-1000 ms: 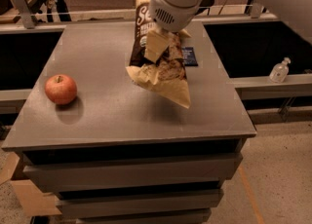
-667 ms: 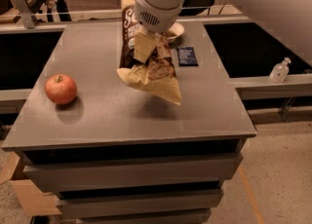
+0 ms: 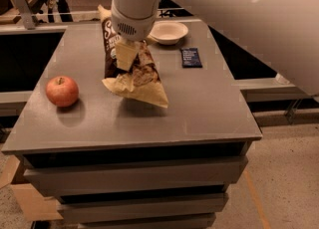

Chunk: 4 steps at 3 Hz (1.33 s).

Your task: Move brown chip bag near apple

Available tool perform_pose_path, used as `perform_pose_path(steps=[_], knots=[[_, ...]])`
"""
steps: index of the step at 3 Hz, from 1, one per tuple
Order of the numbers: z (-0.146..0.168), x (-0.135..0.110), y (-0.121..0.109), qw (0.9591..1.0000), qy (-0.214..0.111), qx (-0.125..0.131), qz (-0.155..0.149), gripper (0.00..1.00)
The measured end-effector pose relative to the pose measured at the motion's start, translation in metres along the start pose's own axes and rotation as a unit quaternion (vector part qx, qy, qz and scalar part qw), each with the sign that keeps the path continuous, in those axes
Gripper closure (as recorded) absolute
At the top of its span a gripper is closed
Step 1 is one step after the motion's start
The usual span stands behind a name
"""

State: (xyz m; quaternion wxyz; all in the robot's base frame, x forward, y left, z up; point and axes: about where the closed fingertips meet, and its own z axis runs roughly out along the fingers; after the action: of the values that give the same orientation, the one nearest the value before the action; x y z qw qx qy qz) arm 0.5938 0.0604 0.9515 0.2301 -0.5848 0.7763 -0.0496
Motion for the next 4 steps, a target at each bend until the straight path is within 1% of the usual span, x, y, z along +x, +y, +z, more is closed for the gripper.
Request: perform_pose_path(steps=[1,2,4], knots=[[0.02,-0.014,0.013,0.9995,0.009,-0.011,-0.027,1.0],[0.036,-0.021,0.02,0.9988,0.017,-0.019,-0.041,1.0],[0.068,-0.028,0.02,0.9978,0.026,-0.034,-0.051,1.0]])
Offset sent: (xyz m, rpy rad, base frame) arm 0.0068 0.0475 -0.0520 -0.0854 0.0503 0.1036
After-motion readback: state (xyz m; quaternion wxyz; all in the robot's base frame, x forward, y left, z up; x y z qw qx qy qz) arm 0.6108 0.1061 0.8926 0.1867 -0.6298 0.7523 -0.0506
